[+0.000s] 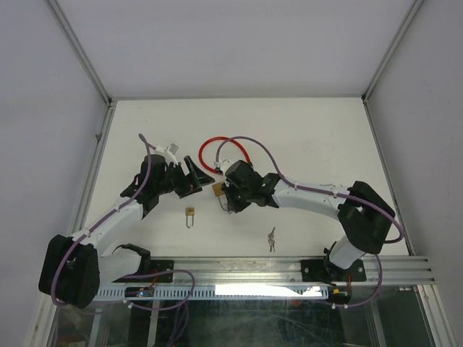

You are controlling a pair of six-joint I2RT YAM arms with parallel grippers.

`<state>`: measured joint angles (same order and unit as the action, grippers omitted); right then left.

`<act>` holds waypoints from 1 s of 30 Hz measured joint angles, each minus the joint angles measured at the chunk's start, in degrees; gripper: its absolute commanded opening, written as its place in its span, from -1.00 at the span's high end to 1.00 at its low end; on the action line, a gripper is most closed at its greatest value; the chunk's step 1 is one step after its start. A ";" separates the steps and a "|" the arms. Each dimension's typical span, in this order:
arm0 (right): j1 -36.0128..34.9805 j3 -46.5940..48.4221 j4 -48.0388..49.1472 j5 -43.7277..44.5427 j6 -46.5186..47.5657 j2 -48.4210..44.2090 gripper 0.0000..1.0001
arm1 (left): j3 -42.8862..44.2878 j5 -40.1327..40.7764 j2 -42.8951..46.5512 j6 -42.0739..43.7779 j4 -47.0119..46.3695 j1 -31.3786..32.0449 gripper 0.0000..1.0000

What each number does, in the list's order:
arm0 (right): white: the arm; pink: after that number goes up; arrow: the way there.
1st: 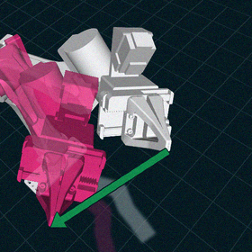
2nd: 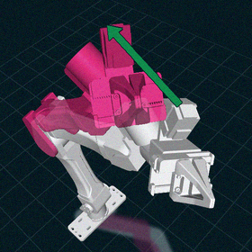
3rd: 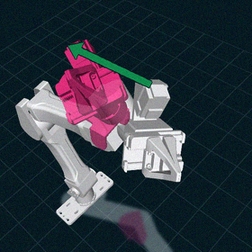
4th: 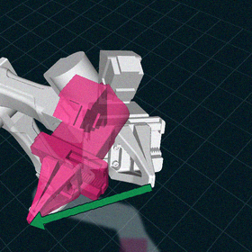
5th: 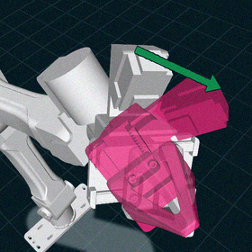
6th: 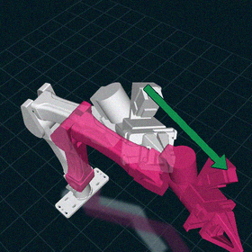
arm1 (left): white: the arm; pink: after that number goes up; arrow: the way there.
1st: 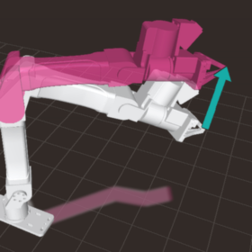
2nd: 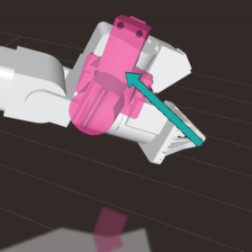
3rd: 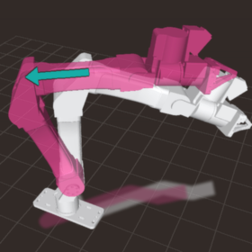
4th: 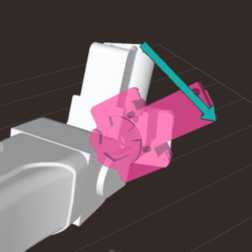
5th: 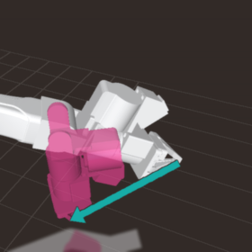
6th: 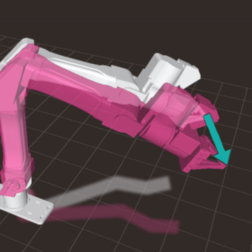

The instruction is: Unlock with the key

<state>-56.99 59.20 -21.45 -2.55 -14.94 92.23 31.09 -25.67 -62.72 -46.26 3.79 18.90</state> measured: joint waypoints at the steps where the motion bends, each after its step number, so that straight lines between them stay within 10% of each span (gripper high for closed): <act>1: 0.00 -0.33 0.76 0.24 -0.02 -0.37 1.00 | -0.15 0.00 -0.44 -0.66 -0.81 0.57 -0.59; 30: -3.08 -1.36 9.27 7.82 1.53 -0.90 1.00 | 3.56 3.30 -12.20 -5.25 -6.82 8.85 0.21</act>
<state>-60.07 57.84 -12.19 5.28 -13.41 91.33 34.65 -22.37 -74.91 -51.51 -3.03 27.75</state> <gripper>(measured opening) 0.026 0.418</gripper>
